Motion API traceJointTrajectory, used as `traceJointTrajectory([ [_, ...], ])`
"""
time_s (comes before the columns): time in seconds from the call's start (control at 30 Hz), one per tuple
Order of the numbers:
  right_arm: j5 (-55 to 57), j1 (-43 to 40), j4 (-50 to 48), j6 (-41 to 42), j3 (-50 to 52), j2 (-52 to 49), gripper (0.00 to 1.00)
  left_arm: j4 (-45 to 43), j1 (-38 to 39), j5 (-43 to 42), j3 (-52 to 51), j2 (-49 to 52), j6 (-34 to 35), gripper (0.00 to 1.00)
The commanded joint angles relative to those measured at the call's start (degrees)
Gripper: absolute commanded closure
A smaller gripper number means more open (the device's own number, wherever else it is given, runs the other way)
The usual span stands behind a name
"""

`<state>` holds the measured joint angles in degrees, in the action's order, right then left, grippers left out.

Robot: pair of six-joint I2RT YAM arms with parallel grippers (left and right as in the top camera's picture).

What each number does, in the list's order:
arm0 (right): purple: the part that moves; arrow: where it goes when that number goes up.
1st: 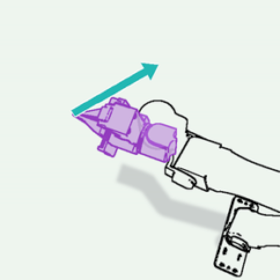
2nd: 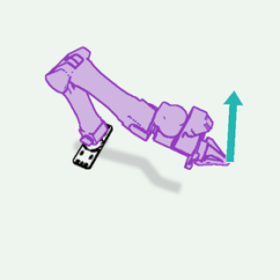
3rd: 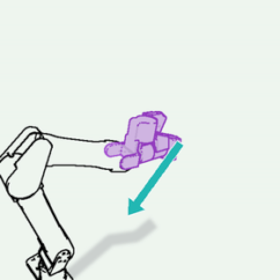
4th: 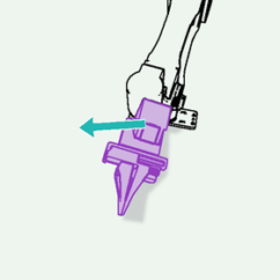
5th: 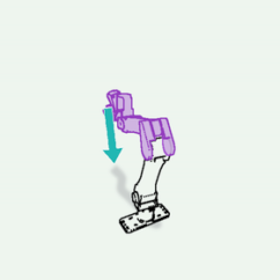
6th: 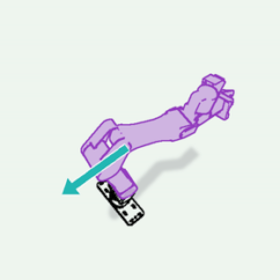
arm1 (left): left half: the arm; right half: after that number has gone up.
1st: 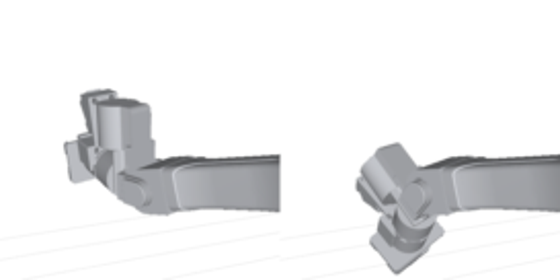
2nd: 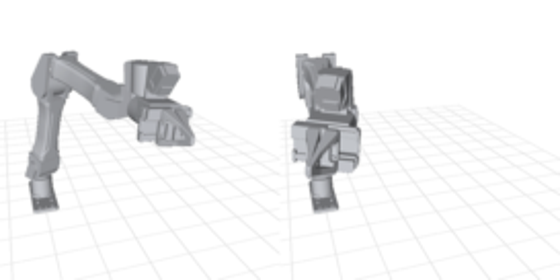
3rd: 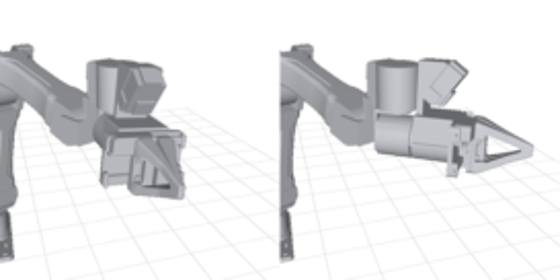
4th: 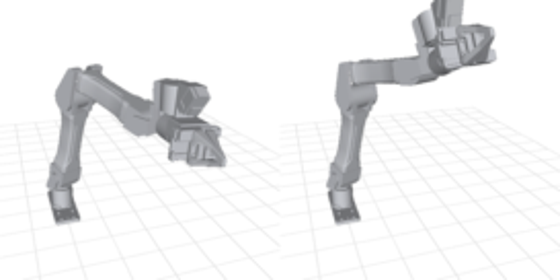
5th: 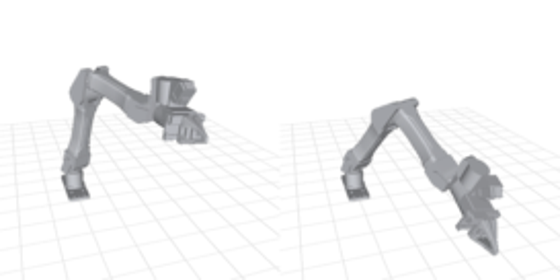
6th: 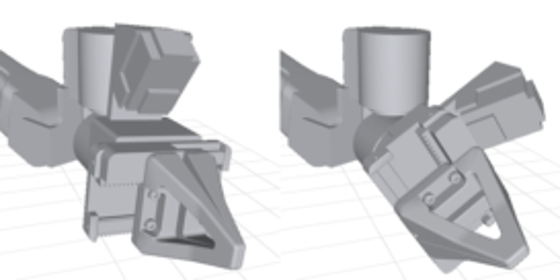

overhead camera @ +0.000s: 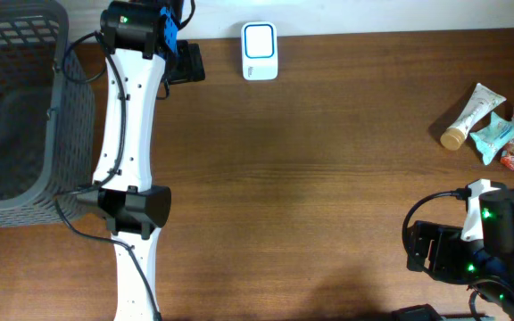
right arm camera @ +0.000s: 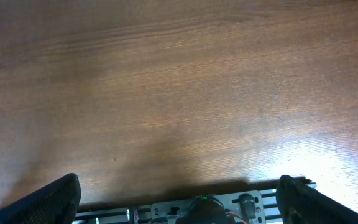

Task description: Scan the item barcode

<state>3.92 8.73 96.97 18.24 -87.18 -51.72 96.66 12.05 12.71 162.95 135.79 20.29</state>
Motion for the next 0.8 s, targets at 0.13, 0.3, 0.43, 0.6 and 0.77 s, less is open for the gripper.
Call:
traceJointTrajectory([
  [0.13, -0.26, 0.33, -0.48, -0.04, 1.62, -0.09, 0.01, 0.04, 0.17, 0.61, -0.17, -0.48, -0.85, 0.01],
  [0.3, -0.09, 0.26, -12.87, -6.8, 12.48, 4.42, 0.01, 0.04, 0.15, 0.61, -0.17, -0.48, -0.85, 0.01],
  [0.43, -0.33, 0.26, -33.73, -11.93, 30.86, 15.85, 0.01, 0.07, 0.2, 0.61, -0.17, -0.48, -0.85, 0.01],
  [0.6, -0.35, 0.15, -54.97, -12.5, 52.41, 31.93, 0.01, 0.04, 0.15, 0.61, -0.17, -0.48, -0.85, 0.01],
  [0.77, -1.44, 0.0, -72.02, -12.52, 68.7, 45.24, 0.01, 0.04, 0.15, 0.61, -0.17, -0.48, -0.85, 0.01],
])
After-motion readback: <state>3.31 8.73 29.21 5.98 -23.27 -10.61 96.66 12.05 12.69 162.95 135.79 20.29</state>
